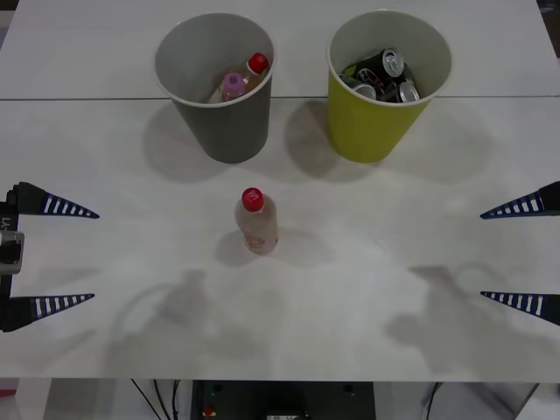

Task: Put the can into the green bin and the plastic bottle into the gray bin

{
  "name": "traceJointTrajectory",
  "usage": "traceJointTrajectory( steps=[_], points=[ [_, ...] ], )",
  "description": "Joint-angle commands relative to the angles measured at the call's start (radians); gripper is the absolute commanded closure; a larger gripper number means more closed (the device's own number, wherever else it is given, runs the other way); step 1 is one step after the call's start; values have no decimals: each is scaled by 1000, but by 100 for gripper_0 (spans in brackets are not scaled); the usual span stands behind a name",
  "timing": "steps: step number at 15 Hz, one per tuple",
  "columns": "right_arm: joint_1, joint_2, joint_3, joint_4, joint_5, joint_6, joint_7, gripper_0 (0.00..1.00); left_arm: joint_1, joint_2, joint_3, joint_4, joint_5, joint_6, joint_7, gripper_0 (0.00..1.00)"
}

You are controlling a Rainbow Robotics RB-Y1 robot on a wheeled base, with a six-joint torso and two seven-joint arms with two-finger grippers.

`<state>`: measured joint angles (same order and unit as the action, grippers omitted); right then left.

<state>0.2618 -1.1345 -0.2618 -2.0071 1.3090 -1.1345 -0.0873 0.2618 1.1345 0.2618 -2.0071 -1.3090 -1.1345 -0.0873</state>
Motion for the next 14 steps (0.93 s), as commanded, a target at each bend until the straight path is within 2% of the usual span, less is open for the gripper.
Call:
traceJointTrajectory(
  steps=[1,7,11,14],
  points=[
    [0,0,0,0,0,0,0,0,0,0,0,0,0,0,0,0],
    [0,0,0,0,0,0,0,0,-32,-9,-19,39,11,-1,8,0],
    [0,0,0,0,0,0,0,0,-108,-10,-134,171,143,22,-14,0],
    [0,0,0,0,0,0,0,0,-156,-36,-208,219,192,65,-40,0]
  ],
)
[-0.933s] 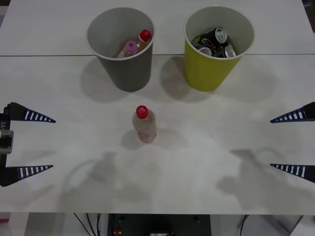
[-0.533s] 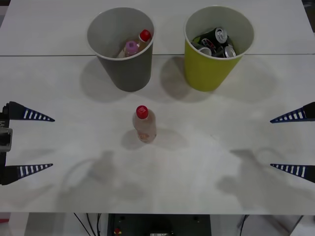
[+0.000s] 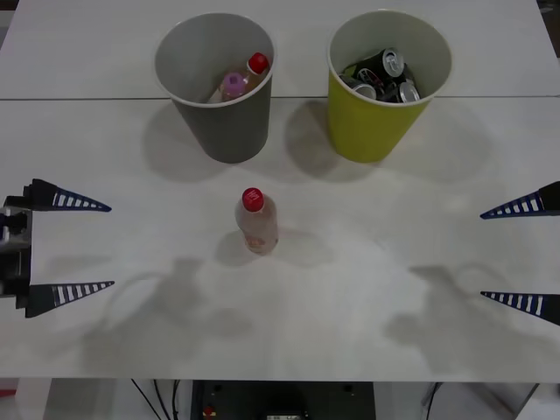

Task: Put the can into the green bin and the plastic bottle into the gray bin

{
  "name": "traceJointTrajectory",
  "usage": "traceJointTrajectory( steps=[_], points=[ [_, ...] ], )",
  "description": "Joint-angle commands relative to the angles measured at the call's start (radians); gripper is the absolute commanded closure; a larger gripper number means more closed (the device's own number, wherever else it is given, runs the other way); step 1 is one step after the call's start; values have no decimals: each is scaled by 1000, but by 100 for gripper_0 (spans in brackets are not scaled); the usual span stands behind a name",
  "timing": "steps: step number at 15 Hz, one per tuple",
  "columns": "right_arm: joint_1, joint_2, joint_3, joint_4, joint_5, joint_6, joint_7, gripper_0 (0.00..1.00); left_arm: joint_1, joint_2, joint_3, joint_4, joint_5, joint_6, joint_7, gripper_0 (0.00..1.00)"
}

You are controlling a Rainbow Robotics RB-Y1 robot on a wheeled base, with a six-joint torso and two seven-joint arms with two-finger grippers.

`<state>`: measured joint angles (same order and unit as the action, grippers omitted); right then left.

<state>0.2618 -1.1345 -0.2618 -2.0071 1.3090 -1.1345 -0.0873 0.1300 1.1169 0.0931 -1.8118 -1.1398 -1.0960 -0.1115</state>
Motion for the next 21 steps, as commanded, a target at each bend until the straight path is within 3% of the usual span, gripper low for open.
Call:
traceJointTrajectory(
  steps=[1,6,13,17,21],
  points=[
    [0,0,0,0,0,0,0,0,-32,-45,-55,28,25,45,-25,0],
    [0,0,0,0,0,0,0,0,-56,-157,-76,66,23,53,-59,0],
    [0,0,0,0,0,0,0,0,-181,-261,-200,269,94,30,-254,0],
    [0,0,0,0,0,0,0,0,-224,-347,-211,325,92,19,-264,0],
    [0,0,0,0,0,0,0,0,-242,-443,-211,341,35,21,-257,0]
  ],
)
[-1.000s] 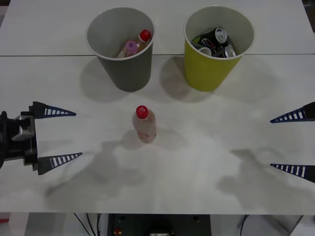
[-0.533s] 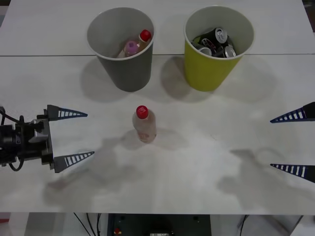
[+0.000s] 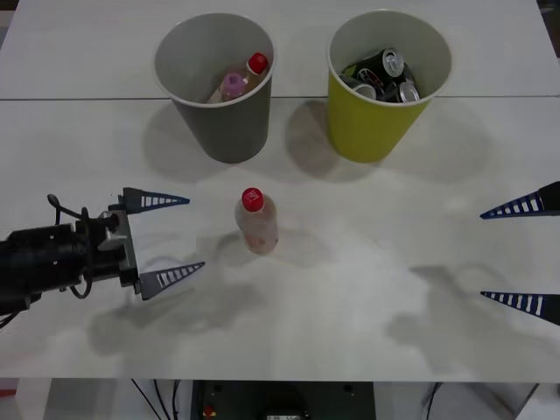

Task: Put the can into the green bin and the plastic bottle into the gray bin

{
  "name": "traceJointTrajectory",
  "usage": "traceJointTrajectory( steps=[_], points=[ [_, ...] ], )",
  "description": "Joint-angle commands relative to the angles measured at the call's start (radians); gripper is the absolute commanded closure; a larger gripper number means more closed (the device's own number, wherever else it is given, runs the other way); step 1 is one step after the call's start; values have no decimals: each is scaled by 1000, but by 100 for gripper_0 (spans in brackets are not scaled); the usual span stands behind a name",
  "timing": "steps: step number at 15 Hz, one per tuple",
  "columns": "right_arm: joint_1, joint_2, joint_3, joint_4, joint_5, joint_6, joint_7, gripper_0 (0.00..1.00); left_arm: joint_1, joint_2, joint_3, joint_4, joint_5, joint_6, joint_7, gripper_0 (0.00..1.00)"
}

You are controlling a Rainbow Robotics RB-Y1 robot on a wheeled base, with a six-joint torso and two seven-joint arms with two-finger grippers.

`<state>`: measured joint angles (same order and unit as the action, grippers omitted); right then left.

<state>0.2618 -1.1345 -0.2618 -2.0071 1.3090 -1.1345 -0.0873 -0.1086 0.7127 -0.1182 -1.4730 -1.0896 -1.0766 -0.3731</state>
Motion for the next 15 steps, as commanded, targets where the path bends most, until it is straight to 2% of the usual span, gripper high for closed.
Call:
traceJointTrajectory(
  steps=[1,6,11,15],
  points=[
    [0,0,0,0,0,0,0,0,-6,-64,2,2,-35,4,8,0],
    [0,0,0,0,0,0,0,0,-57,-174,0,83,-73,15,6,0],
    [0,0,0,0,0,0,0,0,-89,-256,0,85,-173,40,22,0],
    [0,0,0,0,0,0,0,0,-108,-303,-29,86,-202,75,22,0]
  ],
)
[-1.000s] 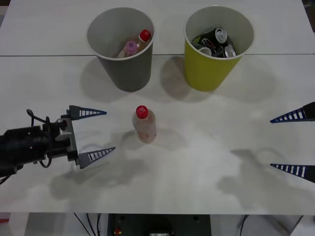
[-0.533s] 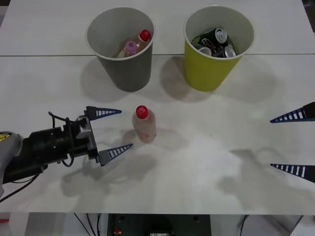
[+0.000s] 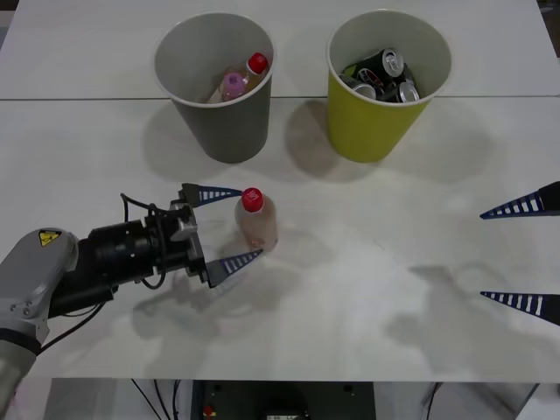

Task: Put the can into the green bin and the plastic bottle into the gray bin

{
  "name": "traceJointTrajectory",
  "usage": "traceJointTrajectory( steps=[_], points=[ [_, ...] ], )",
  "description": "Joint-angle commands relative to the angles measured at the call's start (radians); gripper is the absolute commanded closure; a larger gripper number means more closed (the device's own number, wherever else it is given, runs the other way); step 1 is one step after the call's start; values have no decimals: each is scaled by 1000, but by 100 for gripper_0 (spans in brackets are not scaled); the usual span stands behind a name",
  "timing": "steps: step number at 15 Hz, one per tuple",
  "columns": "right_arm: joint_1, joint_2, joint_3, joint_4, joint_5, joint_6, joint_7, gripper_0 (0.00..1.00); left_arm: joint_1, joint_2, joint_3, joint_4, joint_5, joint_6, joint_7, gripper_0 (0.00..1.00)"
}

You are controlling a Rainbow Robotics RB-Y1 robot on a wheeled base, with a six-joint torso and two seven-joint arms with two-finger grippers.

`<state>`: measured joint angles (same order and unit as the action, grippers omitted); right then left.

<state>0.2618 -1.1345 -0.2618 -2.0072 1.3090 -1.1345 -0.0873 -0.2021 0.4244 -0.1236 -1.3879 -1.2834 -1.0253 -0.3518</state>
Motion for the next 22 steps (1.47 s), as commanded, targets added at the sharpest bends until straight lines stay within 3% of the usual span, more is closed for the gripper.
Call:
traceJointTrajectory(
  steps=[1,9,10,11,12,13,18,22],
  points=[
    [0,0,0,0,0,0,0,0,-23,-21,-28,6,-8,30,2,0],
    [0,0,0,0,0,0,0,0,-77,-78,-53,66,-33,60,-3,0],
    [0,0,0,0,0,0,0,0,-77,-78,-53,66,-33,63,-1,48],
    [0,0,0,0,0,0,0,0,-77,-78,-53,66,-33,63,-1,76],
    [0,0,0,0,0,0,0,0,-79,-78,-53,66,-33,63,1,94],
    [0,0,0,0,0,0,0,0,-77,-78,-53,66,-33,63,5,100],
    [0,0,0,0,0,0,0,0,-77,-67,-53,64,-28,60,17,100],
    [0,0,0,0,0,0,0,0,-77,-16,-53,49,-7,51,36,100]
  ],
)
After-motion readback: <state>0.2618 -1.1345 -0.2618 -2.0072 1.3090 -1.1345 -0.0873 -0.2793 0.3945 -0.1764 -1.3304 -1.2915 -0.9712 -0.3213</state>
